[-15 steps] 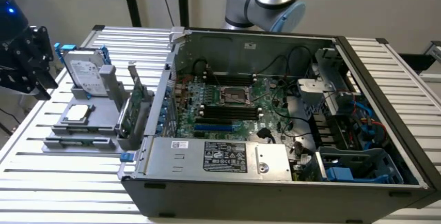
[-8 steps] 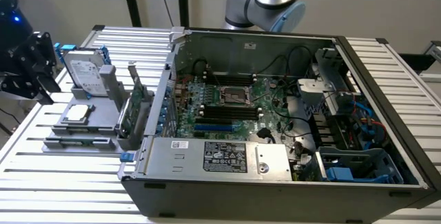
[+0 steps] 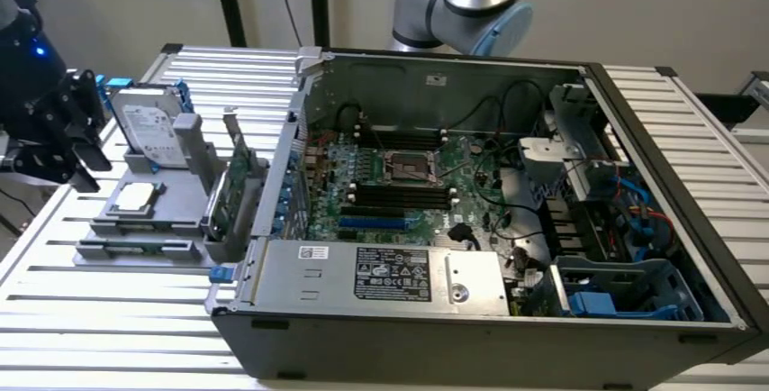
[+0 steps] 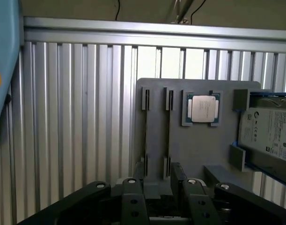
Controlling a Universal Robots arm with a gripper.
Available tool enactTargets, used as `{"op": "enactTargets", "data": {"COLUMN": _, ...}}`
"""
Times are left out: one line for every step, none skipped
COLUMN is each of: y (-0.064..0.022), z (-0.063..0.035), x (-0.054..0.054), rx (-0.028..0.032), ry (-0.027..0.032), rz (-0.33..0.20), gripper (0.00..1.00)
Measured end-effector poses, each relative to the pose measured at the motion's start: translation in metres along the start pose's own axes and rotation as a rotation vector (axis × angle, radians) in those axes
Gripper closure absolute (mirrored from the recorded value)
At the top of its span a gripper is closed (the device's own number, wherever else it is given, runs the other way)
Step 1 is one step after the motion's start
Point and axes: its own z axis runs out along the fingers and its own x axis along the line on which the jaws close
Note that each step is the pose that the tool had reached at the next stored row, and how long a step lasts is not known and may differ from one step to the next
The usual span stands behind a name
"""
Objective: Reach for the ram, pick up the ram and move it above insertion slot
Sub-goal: 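Pick up the ram and move it above insertion slot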
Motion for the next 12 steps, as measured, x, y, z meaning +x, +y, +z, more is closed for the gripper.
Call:
{"op": "enactTargets", "data": {"y": 0.0000, "z": 0.0020, "x": 0.000, "rx": 0.0001, "ry": -0.0001, "rz": 0.000, "gripper": 0.64}}
{"op": "enactTargets", "data": {"y": 0.0000, "z": 0.0038, "x": 0.000, "rx": 0.0000, "ry": 0.0000, "rz": 0.000, "gripper": 0.64}}
{"op": "enactTargets", "data": {"y": 0.0001, "z": 0.0055, "x": 0.001, "rx": 0.0000, "ry": 0.0000, "rz": -0.001, "gripper": 0.64}}
{"op": "enactTargets", "data": {"y": 0.0001, "z": 0.0073, "x": 0.001, "rx": 0.0000, "ry": -0.0001, "rz": -0.001, "gripper": 0.64}}
{"op": "enactTargets", "data": {"y": 0.0001, "z": 0.0092, "x": 0.001, "rx": 0.0000, "ry": 0.0000, "rz": -0.001, "gripper": 0.64}}
{"op": "enactTargets", "data": {"y": 0.0001, "z": 0.0110, "x": 0.001, "rx": 0.0000, "ry": -0.0001, "rz": -0.002, "gripper": 0.64}}
{"op": "enactTargets", "data": {"y": 0.0001, "z": 0.0128, "x": 0.001, "rx": -0.0001, "ry": -0.0001, "rz": -0.002, "gripper": 0.64}}
{"op": "enactTargets", "data": {"y": 0.0000, "z": 0.0147, "x": 0.001, "rx": -0.0001, "ry": -0.0001, "rz": -0.003, "gripper": 0.64}}
{"op": "enactTargets", "data": {"y": 0.0000, "z": 0.0164, "x": 0.001, "rx": -0.0002, "ry": 0.0000, "rz": -0.004, "gripper": 0.64}}
{"op": "enactTargets", "data": {"y": -0.0001, "z": 0.0181, "x": 0.001, "rx": -0.0003, "ry": 0.0000, "rz": -0.005, "gripper": 0.64}}
{"op": "enactTargets", "data": {"y": -0.0001, "z": 0.0202, "x": 0.002, "rx": -0.0001, "ry": -0.0001, "rz": -0.006, "gripper": 0.64}}
{"op": "enactTargets", "data": {"y": -0.0001, "z": 0.0219, "x": 0.002, "rx": -0.0002, "ry": -0.0001, "rz": -0.007, "gripper": 0.64}}
